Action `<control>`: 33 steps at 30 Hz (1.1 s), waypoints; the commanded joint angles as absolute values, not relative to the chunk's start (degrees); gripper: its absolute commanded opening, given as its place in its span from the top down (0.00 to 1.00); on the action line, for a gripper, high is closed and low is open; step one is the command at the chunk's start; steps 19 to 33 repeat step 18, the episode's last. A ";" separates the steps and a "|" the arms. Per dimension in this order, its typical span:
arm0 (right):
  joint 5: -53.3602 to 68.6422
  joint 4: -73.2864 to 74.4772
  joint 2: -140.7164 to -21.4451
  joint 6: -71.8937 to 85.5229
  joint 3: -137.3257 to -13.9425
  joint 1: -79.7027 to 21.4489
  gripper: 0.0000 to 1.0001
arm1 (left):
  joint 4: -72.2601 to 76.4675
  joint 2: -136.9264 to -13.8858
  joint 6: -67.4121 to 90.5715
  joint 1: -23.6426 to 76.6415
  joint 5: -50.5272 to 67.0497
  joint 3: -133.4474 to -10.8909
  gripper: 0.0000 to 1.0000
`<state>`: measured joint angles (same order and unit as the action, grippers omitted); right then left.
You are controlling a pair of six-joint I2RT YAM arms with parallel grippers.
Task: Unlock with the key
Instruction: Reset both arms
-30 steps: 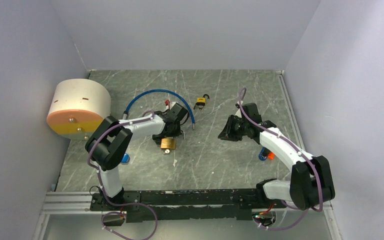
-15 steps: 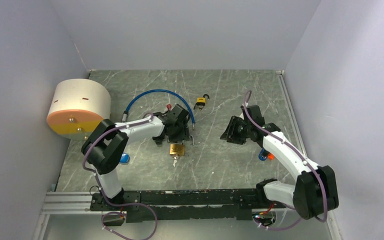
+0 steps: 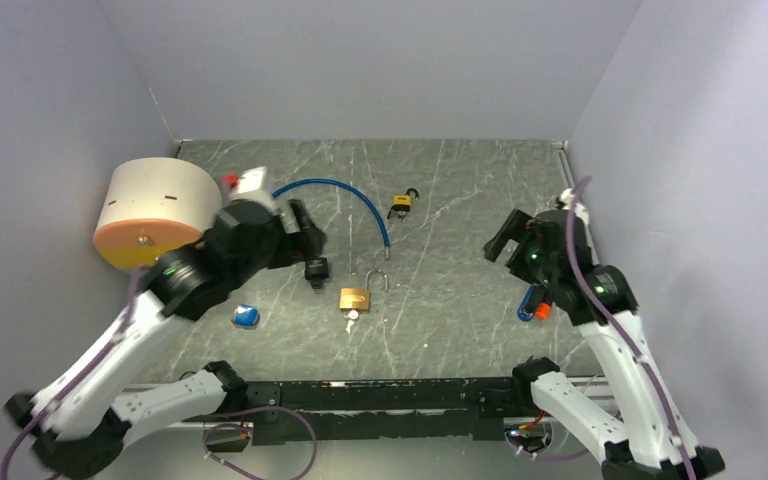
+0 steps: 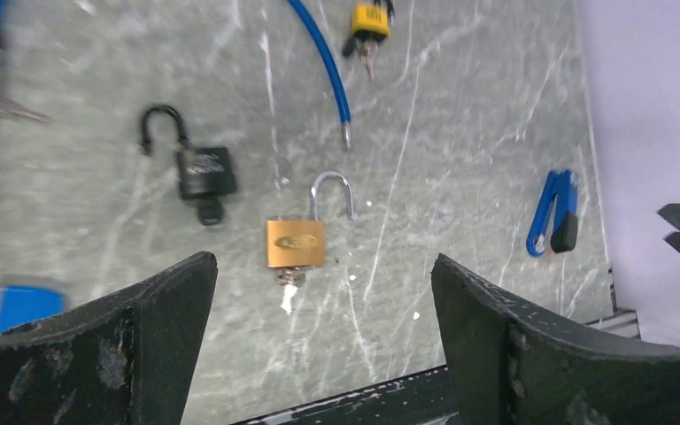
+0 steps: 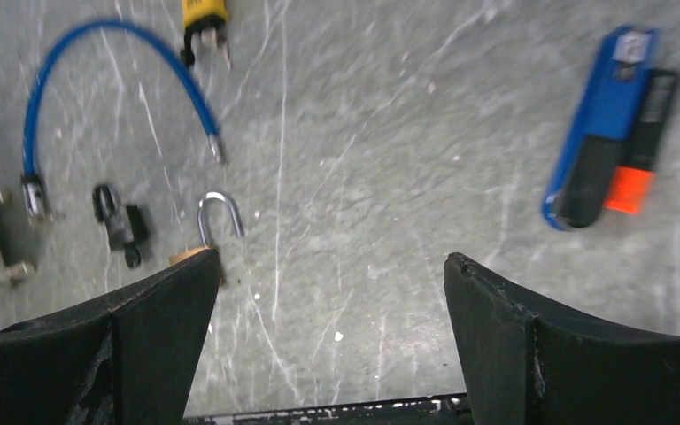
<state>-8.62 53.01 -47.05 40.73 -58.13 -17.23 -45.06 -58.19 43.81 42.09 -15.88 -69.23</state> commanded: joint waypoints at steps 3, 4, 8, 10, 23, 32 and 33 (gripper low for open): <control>-25.80 70.70 -43.16 42.57 -74.23 -17.32 0.01 | -65.49 -45.28 37.37 42.26 -28.36 -79.57 0.06; -26.62 72.04 -43.08 42.44 -76.53 -17.32 0.01 | -67.86 -44.34 37.25 42.24 -29.45 -81.83 0.06; -26.54 74.59 -42.22 40.82 -82.78 -17.36 0.01 | -76.81 -41.72 38.53 42.21 -33.22 -90.62 0.06; -26.31 74.65 -41.36 40.37 -84.12 -17.33 0.01 | -79.47 -40.65 38.14 42.13 -34.57 -94.16 0.06; -26.88 77.06 -40.94 41.87 -85.62 -17.33 0.01 | -83.84 -38.69 37.57 42.15 -36.50 -99.21 0.06; -26.88 77.06 -40.94 41.87 -85.62 -17.33 0.01 | -83.84 -38.69 37.57 42.15 -36.50 -99.21 0.06; -26.88 77.06 -40.94 41.87 -85.62 -17.33 0.01 | -83.84 -38.69 37.57 42.15 -36.50 -99.21 0.06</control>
